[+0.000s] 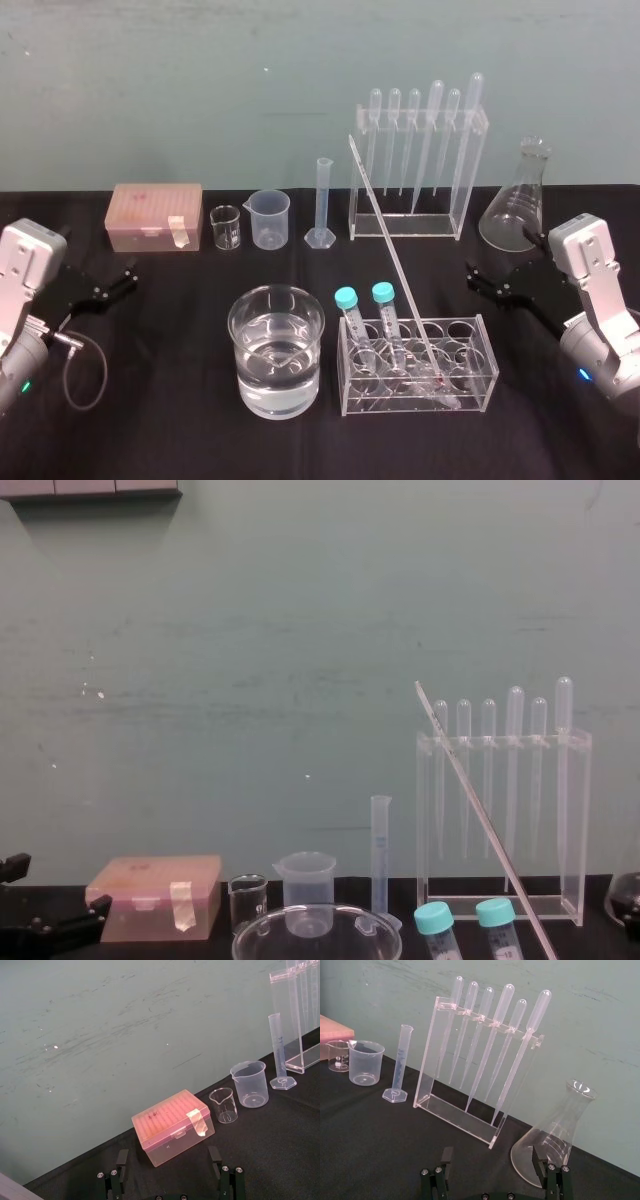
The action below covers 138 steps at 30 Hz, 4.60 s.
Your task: Hold the thermometer with one hand and immerse one end into the beaker, then reinsert it into the test tube rack.
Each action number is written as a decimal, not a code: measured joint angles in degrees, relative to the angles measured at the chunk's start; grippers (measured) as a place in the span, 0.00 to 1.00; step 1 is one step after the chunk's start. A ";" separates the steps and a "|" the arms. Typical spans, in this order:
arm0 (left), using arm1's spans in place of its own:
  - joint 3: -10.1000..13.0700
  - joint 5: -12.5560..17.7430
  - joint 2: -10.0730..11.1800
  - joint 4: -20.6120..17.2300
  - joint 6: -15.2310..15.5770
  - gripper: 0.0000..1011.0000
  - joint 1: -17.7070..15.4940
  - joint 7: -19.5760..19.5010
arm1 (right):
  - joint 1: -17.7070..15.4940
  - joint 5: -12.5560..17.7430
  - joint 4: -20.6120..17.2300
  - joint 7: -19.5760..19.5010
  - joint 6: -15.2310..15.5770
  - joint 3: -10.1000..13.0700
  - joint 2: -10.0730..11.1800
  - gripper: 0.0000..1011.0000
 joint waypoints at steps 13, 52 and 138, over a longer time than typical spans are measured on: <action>0.00 0.00 0.00 0.00 0.00 1.00 0.00 0.00 | 0.00 0.00 0.00 0.00 0.00 0.00 0.00 0.99; 0.00 0.00 0.00 0.00 0.00 1.00 0.00 0.00 | 0.00 0.01 0.00 0.01 0.00 0.00 0.00 0.99; 0.00 0.00 0.00 0.00 0.00 1.00 0.00 0.00 | 18.64 20.17 -7.28 29.11 27.07 -4.77 -1.34 0.76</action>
